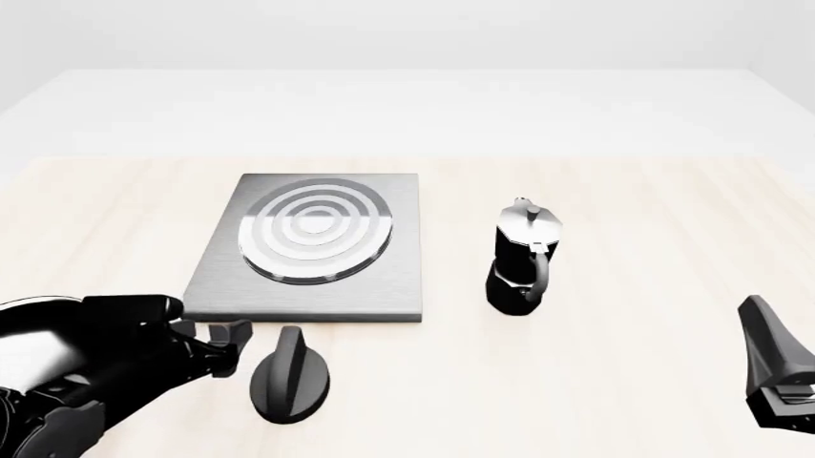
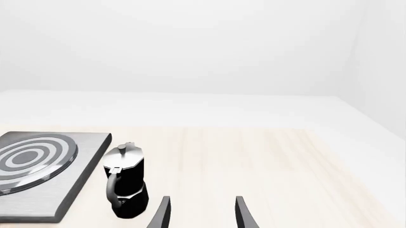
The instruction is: Turn on the stove.
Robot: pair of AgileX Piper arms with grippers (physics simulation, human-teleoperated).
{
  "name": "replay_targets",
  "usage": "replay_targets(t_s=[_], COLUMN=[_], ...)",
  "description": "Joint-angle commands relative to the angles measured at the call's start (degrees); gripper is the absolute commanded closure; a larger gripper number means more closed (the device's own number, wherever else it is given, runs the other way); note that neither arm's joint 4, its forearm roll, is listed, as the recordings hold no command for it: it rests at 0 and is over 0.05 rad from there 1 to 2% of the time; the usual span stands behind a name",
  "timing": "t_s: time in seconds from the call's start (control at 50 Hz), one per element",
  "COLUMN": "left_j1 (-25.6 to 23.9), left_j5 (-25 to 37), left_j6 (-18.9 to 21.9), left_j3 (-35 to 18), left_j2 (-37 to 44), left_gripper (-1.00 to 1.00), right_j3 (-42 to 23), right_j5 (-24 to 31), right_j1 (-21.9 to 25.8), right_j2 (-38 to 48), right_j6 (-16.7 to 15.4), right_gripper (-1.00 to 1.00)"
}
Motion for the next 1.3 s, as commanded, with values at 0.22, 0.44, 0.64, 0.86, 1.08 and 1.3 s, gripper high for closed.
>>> replay_targets(t_s=[0.22, 0.44, 0.64, 0.86, 1.08, 1.3], left_j1=[1.80, 2.98, 1.83, -0.15, -0.73, -0.98], left_j5=[12.09, 22.79, 37.17, 55.24, 58.82, 56.18], left_j6=[1.41, 3.08, 5.43, 3.48, 1.80, 1.43], left_j3=[3.25, 5.61, 5.49, 2.11, 1.13, 3.68], left_j2=[-18.83, -35.09, -55.86, -77.03, -82.52, -82.53], left_gripper=[-1.00, -1.00, -1.00, -1.00, -1.00, -1.00], right_j3=[0.04, 0.04, 0.04, 0.04, 0.03, 0.03], right_j5=[0.96, 0.91, 0.64, 0.75, 0.56, 0.70], right_j1=[-0.02, -0.02, 0.09, 0.12, 0.14, 0.13], right_j2=[-1.54, -1.62, -1.68, -1.62, -1.63, -1.58], right_j6=[-0.38, -0.86, -0.74, -0.63, -0.92, -0.85], right_gripper=[-1.00, -1.00, -1.00, -1.00, -1.00, -1.00])
